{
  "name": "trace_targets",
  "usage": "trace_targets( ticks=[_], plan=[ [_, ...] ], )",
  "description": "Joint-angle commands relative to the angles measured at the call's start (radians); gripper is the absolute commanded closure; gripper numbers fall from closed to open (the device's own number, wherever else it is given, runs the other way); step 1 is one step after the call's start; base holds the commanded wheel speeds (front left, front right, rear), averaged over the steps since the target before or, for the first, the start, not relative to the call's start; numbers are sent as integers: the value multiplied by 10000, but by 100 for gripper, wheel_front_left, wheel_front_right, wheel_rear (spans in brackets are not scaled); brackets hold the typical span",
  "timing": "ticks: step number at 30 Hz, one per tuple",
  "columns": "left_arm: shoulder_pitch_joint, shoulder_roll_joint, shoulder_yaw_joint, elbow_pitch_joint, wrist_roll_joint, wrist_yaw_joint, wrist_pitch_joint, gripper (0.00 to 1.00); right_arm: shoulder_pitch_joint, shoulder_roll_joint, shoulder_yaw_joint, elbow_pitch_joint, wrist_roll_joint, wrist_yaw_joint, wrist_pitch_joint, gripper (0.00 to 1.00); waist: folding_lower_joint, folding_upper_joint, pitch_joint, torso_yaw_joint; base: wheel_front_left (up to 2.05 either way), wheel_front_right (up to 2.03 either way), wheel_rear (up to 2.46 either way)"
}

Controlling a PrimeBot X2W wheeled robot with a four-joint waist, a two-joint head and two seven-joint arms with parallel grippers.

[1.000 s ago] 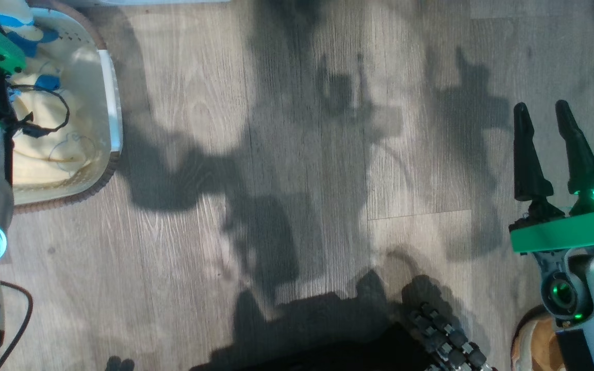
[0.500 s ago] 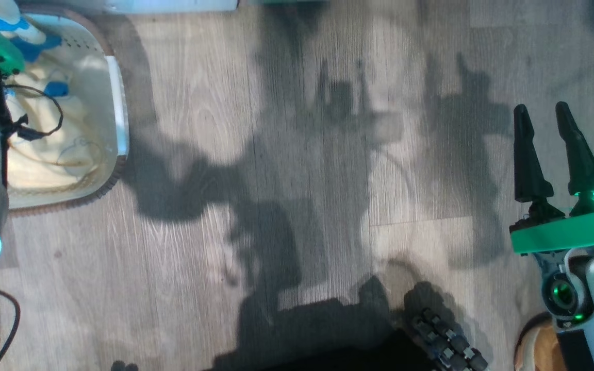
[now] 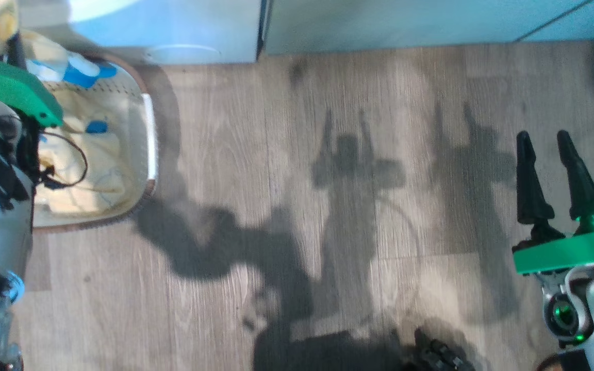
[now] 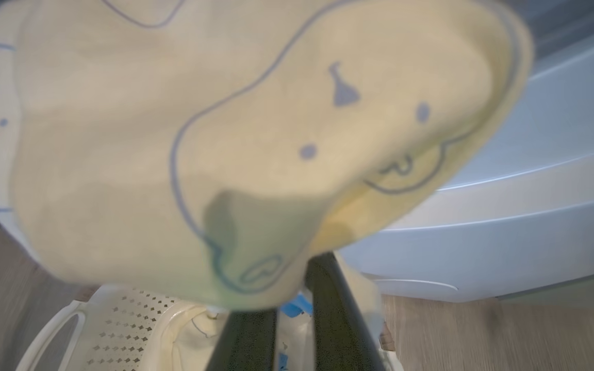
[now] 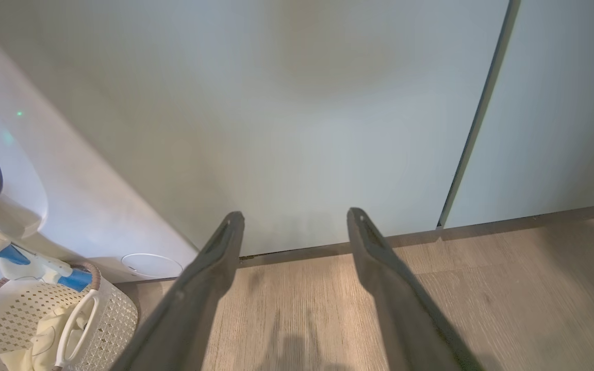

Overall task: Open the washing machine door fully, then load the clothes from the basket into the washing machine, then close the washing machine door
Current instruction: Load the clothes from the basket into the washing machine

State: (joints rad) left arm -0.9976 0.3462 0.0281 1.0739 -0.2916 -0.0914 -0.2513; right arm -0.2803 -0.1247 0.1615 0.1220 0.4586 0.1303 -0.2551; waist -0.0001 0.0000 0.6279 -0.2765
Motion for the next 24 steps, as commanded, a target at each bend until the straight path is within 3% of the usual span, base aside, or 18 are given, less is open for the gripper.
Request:
trace_targets(
  ticks=[1, 11, 24],
  plan=[
    [111, 430, 114, -357, 79, -60, -104, 100, 277, -240, 75, -211, -37, 4, -67, 0, 1, 0, -359, 161, 0, 0, 0],
    [121, 875, -718, -1387, -31, -382, 60, 100, 652, -223, 69, -167, -57, 4, -67, 0, 1, 0, -1271, 460, 0, 0, 0],
    [-1487, 2162, -1792, -3123, -1420, -391, 1795, 100, 437, -143, 195, -211, 41, 4, -67, 0, 1, 0, -858, 175, 0, 0, 0]
  ],
)
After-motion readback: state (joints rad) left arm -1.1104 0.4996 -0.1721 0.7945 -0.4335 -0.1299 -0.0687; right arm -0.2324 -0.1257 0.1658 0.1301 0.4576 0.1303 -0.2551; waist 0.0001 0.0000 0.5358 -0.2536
